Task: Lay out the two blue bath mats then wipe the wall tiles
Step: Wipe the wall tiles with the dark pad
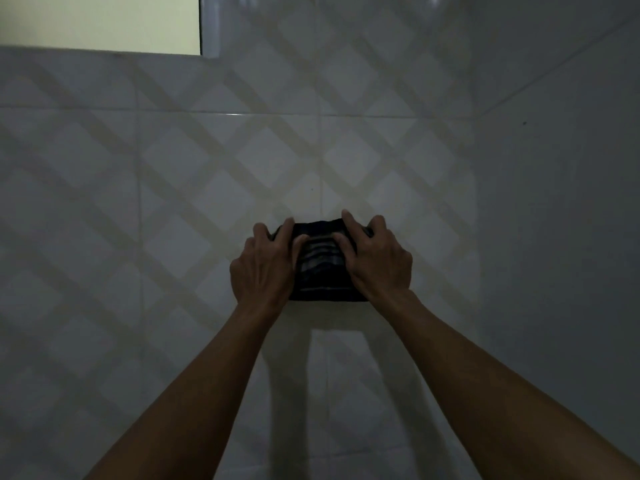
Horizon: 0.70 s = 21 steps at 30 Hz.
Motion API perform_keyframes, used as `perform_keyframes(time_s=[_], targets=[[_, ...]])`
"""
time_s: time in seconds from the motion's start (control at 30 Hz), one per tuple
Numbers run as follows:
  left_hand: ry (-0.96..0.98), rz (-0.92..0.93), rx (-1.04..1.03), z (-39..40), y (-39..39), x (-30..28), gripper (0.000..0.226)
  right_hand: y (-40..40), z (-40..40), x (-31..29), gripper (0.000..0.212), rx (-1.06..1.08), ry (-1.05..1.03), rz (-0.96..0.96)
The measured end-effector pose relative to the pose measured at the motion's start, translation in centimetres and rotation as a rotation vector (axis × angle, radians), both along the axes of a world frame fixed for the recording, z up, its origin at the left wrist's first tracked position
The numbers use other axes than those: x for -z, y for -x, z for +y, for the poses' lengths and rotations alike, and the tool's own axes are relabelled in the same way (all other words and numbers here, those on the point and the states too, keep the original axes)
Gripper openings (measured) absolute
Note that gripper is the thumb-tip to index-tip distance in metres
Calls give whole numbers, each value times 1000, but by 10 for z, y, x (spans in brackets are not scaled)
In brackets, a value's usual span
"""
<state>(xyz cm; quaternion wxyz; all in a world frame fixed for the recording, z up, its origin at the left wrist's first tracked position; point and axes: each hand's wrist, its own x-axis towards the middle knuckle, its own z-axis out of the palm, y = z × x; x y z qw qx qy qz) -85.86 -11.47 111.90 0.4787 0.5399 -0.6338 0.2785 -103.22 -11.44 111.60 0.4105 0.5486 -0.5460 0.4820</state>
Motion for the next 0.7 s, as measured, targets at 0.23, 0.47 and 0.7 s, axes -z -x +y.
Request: perform_keyframes(time_s=[0.23,0.47,0.7], targets=[[-44,-29,-66,-14,0,29,55,-5,-22,36,46,33,-15,-33],[-3,-15,-58,-20,10,54,55,-4,-21,58,49,24,12,-62],[-22,67,-23,-21,19,70,56,-4,-9,64,52,-83,-151,-145]])
